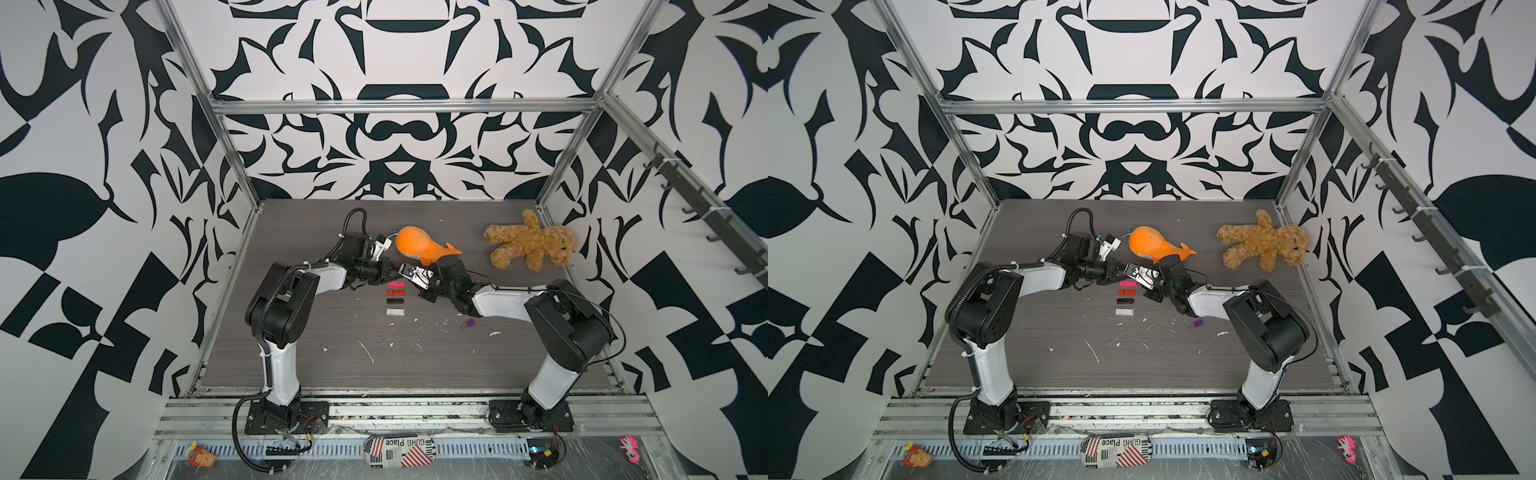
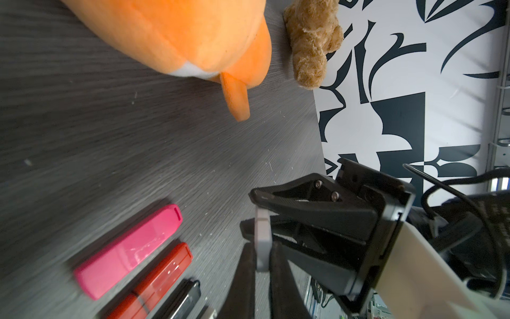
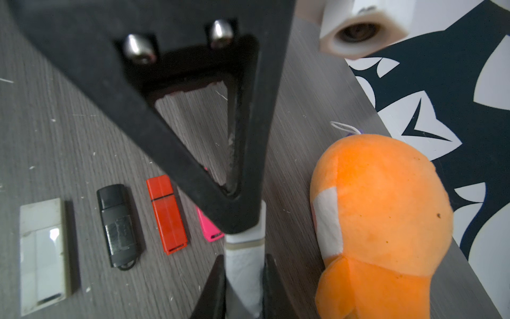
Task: Close the usb drive cover
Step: Close the cover of the USB drive.
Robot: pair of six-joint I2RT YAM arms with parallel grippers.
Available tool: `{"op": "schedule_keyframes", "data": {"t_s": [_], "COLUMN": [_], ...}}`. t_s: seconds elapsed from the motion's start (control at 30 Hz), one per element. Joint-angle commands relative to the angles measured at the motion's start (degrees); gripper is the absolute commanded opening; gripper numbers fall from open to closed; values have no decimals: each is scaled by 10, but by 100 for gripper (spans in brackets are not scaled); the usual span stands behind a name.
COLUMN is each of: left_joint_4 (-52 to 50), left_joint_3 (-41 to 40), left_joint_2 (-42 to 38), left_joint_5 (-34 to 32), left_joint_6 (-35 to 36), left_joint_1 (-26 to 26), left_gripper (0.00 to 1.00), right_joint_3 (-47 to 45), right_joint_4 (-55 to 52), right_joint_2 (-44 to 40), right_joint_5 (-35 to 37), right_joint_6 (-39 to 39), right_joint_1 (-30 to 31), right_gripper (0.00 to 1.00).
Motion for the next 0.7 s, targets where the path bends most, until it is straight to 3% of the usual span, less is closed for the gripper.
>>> {"op": "schedule_keyframes", "data": {"t_s": [0.0,0.1,0.27,0.43,0.57,0.67], "left_joint_4": [-38,-69,-74,-50,-50,-63], "left_joint_3": [8,14,9,-4,-5,-3], "left_joint_2": [18,17,15,12,16,19], "left_joint_5": [66,66,48,43,47,52], "left_joint_6": [21,43,49,33,32,41], "left_joint_1": [-32,-31,-33,-35,-37,-37], "left_gripper": [0,0,0,0,0,0], "right_joint_3": [37,42,51,52,60,65], "right_joint_4": [181,173,207,211,219,197], "right_joint_2": [-29,-31,-28,-21,-10,-14], "right_joint_5": [-128,-135,-87,-64,-59,-99], "right_joint_6": [-33,-44,41,76,73,10], "right_joint_1": [38,37,40,66,80,80], "right_gripper": [0,0,0,0,0,0]}}
